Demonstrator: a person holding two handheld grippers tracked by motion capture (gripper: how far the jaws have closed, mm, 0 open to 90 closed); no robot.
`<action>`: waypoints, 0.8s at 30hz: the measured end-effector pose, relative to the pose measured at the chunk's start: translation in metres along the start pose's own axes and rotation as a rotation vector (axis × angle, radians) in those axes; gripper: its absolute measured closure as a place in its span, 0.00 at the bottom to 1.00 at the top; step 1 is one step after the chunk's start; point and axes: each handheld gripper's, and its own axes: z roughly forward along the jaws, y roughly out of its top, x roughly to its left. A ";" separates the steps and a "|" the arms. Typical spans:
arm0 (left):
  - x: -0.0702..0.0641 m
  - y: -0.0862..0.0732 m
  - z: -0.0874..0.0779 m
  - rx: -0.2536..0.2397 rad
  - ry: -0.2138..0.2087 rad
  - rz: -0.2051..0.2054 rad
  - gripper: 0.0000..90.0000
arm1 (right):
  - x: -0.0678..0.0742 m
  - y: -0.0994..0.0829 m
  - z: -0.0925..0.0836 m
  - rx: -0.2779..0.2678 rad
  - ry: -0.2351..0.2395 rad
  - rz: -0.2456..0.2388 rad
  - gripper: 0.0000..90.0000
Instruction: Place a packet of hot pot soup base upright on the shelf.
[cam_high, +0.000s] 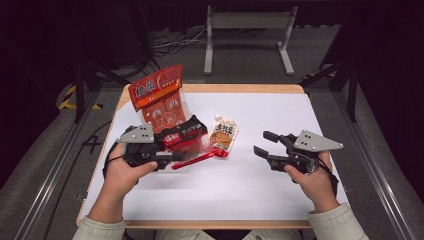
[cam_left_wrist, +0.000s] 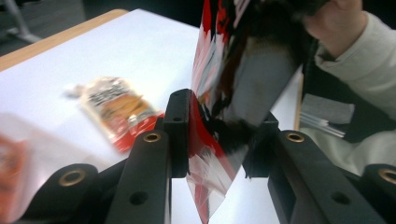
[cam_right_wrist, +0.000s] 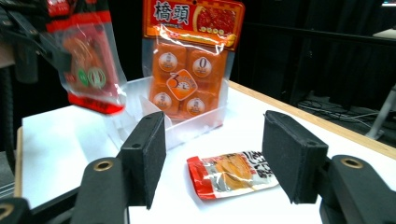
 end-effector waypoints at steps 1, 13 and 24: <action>0.002 -0.001 -0.003 -0.002 0.013 -0.001 0.76 | -0.001 -0.001 0.000 -0.003 -0.003 0.003 0.46; 0.032 -0.013 -0.023 0.039 0.151 -0.004 0.76 | -0.009 -0.011 0.005 0.016 -0.020 0.017 0.47; 0.048 -0.018 -0.024 0.084 0.194 0.036 0.76 | -0.010 -0.015 0.003 0.025 -0.026 0.029 0.46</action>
